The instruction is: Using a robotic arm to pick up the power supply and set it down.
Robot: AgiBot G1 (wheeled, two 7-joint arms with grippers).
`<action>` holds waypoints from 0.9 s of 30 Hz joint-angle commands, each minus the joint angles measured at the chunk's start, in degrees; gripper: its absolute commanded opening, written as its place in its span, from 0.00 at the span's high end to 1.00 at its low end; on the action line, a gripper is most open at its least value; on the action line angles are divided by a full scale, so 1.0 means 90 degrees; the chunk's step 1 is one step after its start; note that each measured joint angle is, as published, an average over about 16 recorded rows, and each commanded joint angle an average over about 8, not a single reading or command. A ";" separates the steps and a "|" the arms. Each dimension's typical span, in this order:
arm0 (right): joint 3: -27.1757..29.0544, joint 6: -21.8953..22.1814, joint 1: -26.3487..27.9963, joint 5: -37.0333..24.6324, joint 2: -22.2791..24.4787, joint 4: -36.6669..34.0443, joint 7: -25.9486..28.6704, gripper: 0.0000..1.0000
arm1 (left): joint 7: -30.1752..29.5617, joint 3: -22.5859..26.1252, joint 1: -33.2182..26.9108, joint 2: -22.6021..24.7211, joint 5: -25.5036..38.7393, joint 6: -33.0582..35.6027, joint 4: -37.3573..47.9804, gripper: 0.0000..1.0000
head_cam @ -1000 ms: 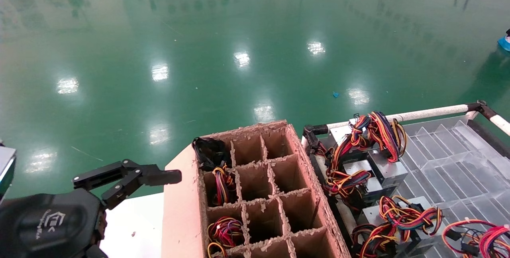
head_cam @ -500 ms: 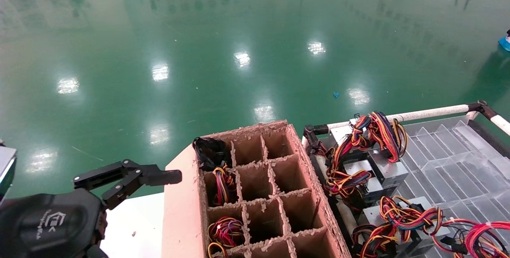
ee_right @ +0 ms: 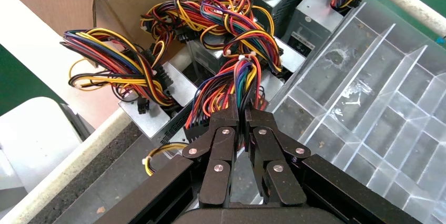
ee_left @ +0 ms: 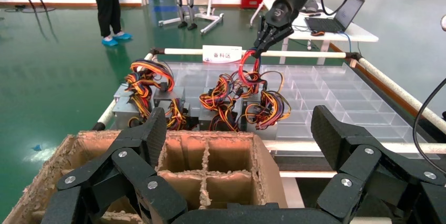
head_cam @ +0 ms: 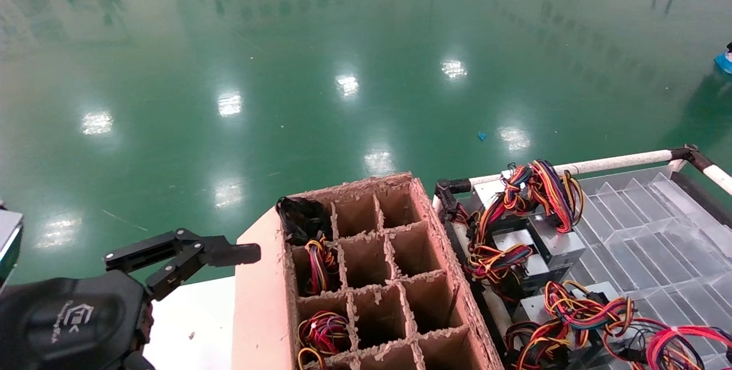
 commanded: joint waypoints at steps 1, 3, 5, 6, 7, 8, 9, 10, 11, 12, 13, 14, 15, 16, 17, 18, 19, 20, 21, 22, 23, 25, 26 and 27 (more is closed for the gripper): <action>-0.0060 -0.0004 0.0052 -0.0045 -0.0050 -0.0022 0.0028 0.80 | 0.0000 0.0000 0.0000 0.0000 0.0000 0.0000 0.0000 0.00; -0.0097 -0.0002 0.0108 -0.0083 -0.0078 -0.0023 0.0042 0.55 | 0.0000 0.0000 0.0000 0.0000 0.0000 0.0000 0.0000 0.00; -0.0130 0.0000 0.0161 -0.0121 -0.0104 -0.0023 0.0051 0.30 | 0.0000 0.0000 0.0000 0.0000 -0.0001 -0.0001 0.0001 0.00; -0.0142 0.0001 0.0180 -0.0135 -0.0113 -0.0023 0.0054 0.18 | 0.0000 0.0000 0.0001 0.0000 -0.0001 -0.0001 0.0001 0.00; -0.0152 0.0002 0.0195 -0.0146 -0.0121 -0.0023 0.0056 0.07 | 0.0000 0.0000 0.0001 0.0000 -0.0001 -0.0001 0.0001 0.00; -0.0158 0.0003 0.0205 -0.0153 -0.0126 -0.0023 0.0058 0.00 | 0.0000 0.0000 0.0001 0.0000 -0.0001 -0.0001 0.0001 0.00; -0.0164 0.0003 0.0214 -0.0160 -0.0131 -0.0024 0.0059 0.00 | 0.0001 0.0000 0.0001 0.0000 -0.0001 -0.0002 0.0002 0.00; -0.0172 0.0004 0.0224 -0.0169 -0.0137 -0.0024 0.0061 0.00 | 0.0001 -0.0001 0.0002 0.0000 -0.0001 -0.0002 0.0002 0.00; -0.0173 0.0004 0.0225 -0.0171 -0.0137 -0.0022 0.0061 0.00 | 0.0001 0.0000 0.0002 0.0000 -0.0001 -0.0002 0.0002 0.00; -0.0173 0.0004 0.0223 -0.0171 -0.0136 -0.0022 0.0061 0.00 | 0.0001 0.0000 0.0002 0.0000 -0.0001 -0.0002 0.0002 0.00; -0.0172 0.0004 0.0219 -0.0171 -0.0134 -0.0021 0.0061 0.00 | 0.0001 0.0000 0.0002 0.0000 -0.0001 -0.0002 0.0002 0.00; -0.0171 0.0003 0.0216 -0.0170 -0.0133 -0.0020 0.0060 0.00 | 0.0001 0.0000 0.0002 0.0000 -0.0001 -0.0002 0.0002 0.00; -0.0166 0.0003 0.0208 -0.0165 -0.0128 -0.0019 0.0059 0.00 | 0.0001 0.0000 0.0001 0.0000 -0.0001 -0.0002 0.0002 0.00; -0.0165 0.0006 0.0203 -0.0163 -0.0126 -0.0018 0.0059 0.00 | 0.0001 0.0000 0.0001 0.0000 -0.0001 -0.0002 0.0002 0.00; -0.0164 0.0013 0.0198 -0.0161 -0.0125 -0.0016 0.0060 0.00 | 0.0001 0.0000 0.0001 0.0000 -0.0001 -0.0002 0.0002 0.00; -0.0164 0.0022 0.0193 -0.0157 -0.0124 -0.0011 0.0060 0.00 | 0.0001 0.0000 0.0001 0.0000 -0.0001 -0.0002 0.0002 0.00; -0.0165 0.0032 0.0187 -0.0146 -0.0123 -0.0001 0.0064 0.00 | 0.0001 0.0000 0.0001 0.0000 -0.0001 -0.0002 0.0002 0.00; -0.0168 0.0043 0.0182 -0.0132 -0.0119 0.0014 0.0073 0.00 | 0.0001 0.0000 0.0001 0.0000 -0.0001 -0.0002 0.0002 0.00; -0.0172 0.0055 0.0177 -0.0114 -0.0113 0.0036 0.0084 0.00 | 0.0001 0.0000 0.0001 0.0000 -0.0001 -0.0002 0.0002 0.00; -0.0177 0.0067 0.0172 -0.0090 -0.0104 0.0062 0.0101 0.00 | 0.0001 0.0000 0.0001 0.0000 -0.0001 -0.0001 0.0002 0.00; -0.0188 0.0076 0.0169 -0.0060 -0.0095 0.0090 0.0131 0.00 | 0.0001 0.0000 0.0001 0.0000 -0.0001 -0.0002 0.0002 0.00; -0.0206 0.0073 0.0154 0.0056 -0.0069 0.0142 0.0220 0.00 | 0.0001 0.0000 0.0001 0.0000 -0.0001 -0.0001 0.0003 0.00; -0.0216 0.0063 0.0143 0.0148 -0.0053 0.0162 0.0278 0.00 | 0.0001 0.0000 0.0001 0.0000 -0.0001 -0.0001 0.0003 0.00; -0.0228 0.0050 0.0125 0.0268 -0.0035 0.0175 0.0339 0.00 | 0.0001 0.0000 0.0001 0.0000 -0.0001 -0.0001 0.0003 0.00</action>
